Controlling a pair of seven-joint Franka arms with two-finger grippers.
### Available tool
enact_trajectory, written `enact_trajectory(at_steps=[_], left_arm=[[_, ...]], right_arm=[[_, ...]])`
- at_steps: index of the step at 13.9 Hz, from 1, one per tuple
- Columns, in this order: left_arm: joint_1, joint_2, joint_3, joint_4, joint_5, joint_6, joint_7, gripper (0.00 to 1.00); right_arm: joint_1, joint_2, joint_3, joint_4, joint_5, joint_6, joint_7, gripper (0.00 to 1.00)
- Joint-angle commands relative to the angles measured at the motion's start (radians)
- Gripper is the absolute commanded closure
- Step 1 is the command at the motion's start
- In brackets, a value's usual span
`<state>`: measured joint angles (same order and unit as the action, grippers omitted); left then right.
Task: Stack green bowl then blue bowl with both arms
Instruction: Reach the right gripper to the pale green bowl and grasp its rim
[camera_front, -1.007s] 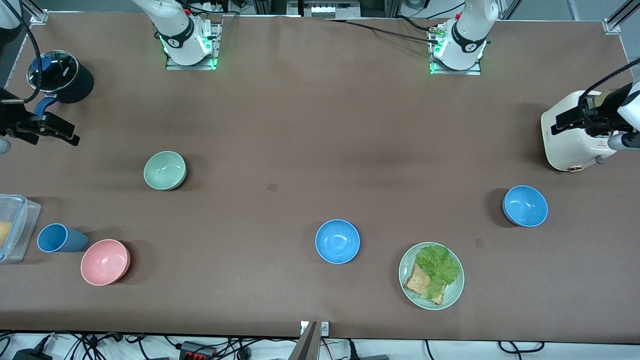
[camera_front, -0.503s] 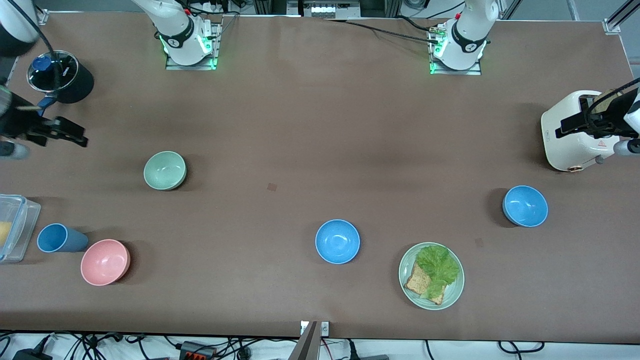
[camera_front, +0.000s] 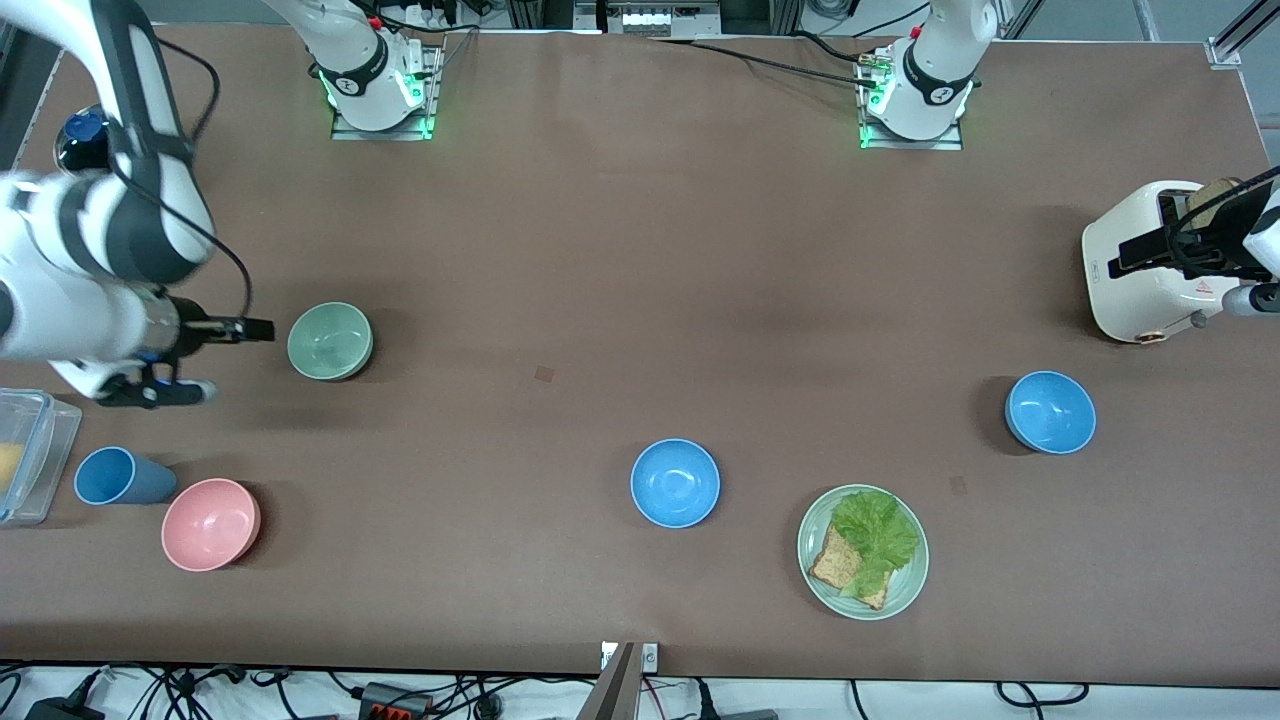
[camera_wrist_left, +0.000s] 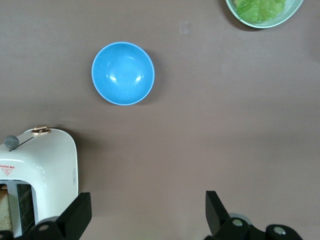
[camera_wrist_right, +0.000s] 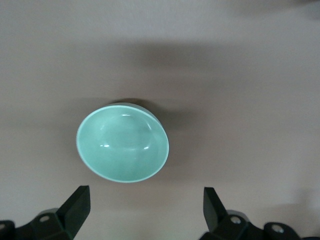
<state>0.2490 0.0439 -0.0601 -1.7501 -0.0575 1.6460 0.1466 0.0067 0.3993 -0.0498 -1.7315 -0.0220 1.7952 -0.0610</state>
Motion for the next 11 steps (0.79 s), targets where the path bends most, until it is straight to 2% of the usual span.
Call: enact_trajectory(at_steps=[1,2,4,6,8,10,11], left_arm=[[0.036,-0.015,0.002,-0.113,0.005,0.159,0.031,0.0],[0.036,-0.028,0.002,-0.149,0.034,0.185,0.034,0.0],[0.058,-0.022,0.0,-0.151,0.045,0.189,0.037,0.0],[0.078,0.02,-0.001,-0.154,0.044,0.196,0.082,0.0],[0.088,0.08,-0.001,-0.151,0.036,0.259,0.114,0.0],[0.116,0.132,-0.001,-0.161,0.036,0.393,0.164,0.0],[0.136,0.164,-0.001,-0.178,0.036,0.463,0.206,0.0]], right_arm=[[-0.004,0.059,0.002,-0.016,-0.016,0.038,0.006,0.0],[-0.008,0.093,0.001,-0.017,-0.015,0.055,0.006,0.0],[-0.022,0.136,0.001,-0.019,-0.015,0.052,0.004,0.0],[-0.027,0.142,-0.001,-0.031,-0.015,0.052,0.003,0.02],[-0.03,0.165,-0.001,-0.034,-0.015,0.056,0.004,0.12],[-0.036,0.177,-0.001,-0.036,-0.015,0.053,0.001,0.24],[-0.037,0.181,0.001,-0.037,-0.013,0.049,-0.002,0.36]])
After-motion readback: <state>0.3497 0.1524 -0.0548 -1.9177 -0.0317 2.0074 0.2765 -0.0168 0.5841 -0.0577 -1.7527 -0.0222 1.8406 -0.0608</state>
